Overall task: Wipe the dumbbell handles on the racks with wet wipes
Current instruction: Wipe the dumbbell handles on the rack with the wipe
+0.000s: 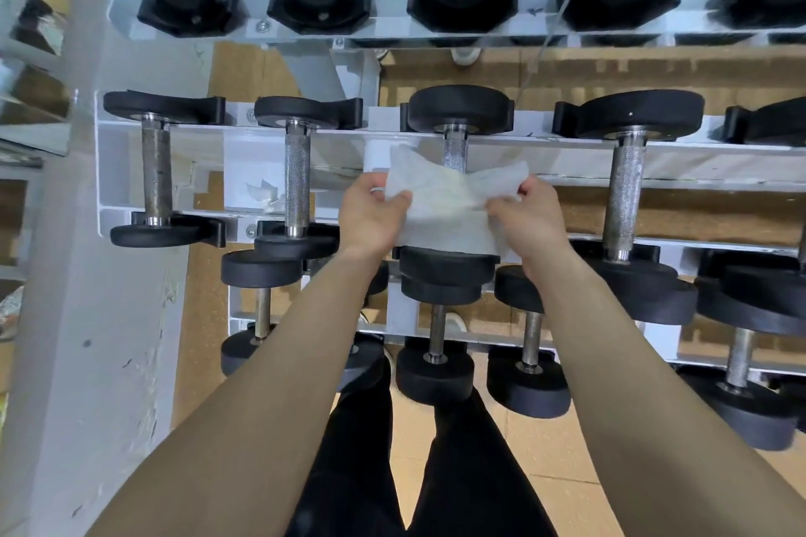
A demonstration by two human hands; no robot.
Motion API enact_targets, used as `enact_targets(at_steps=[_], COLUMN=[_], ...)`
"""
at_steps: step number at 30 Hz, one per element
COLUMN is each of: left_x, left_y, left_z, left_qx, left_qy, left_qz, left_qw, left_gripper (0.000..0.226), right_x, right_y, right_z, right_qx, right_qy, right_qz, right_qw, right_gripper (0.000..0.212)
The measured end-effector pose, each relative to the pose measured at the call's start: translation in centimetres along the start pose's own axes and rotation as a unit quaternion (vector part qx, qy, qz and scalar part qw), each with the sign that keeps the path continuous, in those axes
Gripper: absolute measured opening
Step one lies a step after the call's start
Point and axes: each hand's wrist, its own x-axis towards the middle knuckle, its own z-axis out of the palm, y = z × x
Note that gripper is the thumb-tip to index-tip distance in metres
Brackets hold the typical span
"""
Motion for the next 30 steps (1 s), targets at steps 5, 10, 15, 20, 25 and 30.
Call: enact_targets(at_steps=[5, 10, 15, 20, 25, 30], left_x=[-1.2, -3.9, -1.0, -0.1, 1.0, 3.2], left_y=[0.0, 0.8, 2.3, 2.5, 3.1, 3.0], left_z=[1.6, 4.7, 5.1, 6.5, 6.7, 5.6], left_qx=[0.182, 0.102, 0.156, 0.062, -0.073, -0.162], left_qy=[0.158, 0.019, -0.103, -0.119, -0.178, -0.333], left_qz=[0.117, 0.055, 0.001, -0.063, -0.154, -0.191], left_qw=[0.964, 0.993, 0.982, 0.989, 0.969, 0.909], left_gripper=[0.029, 0.034, 0.028, 0.031, 0.031, 0.025], right_x=[-1.0, -4.7, -3.6, -3.5, -4.2, -3.1], right_y=[0.7, 2.2, 2.0, 2.5, 2.4, 2.0], right_z=[1.8, 4.1, 4.4, 2.5, 5.1, 6.5], right_qx=[-0.083, 0.049, 0.048, 0.1, 0.166, 0.131], right_qy=[0.153, 0.176, 0.025, 0.058, 0.201, 0.261], right_qz=[-0.046, -0.051, 0.0, 0.021, 0.022, 0.047], right_qw=[0.984, 0.982, 0.999, 0.993, 0.965, 0.955], right_gripper=[0.051, 0.036, 0.042, 0.033, 0.016, 0.013])
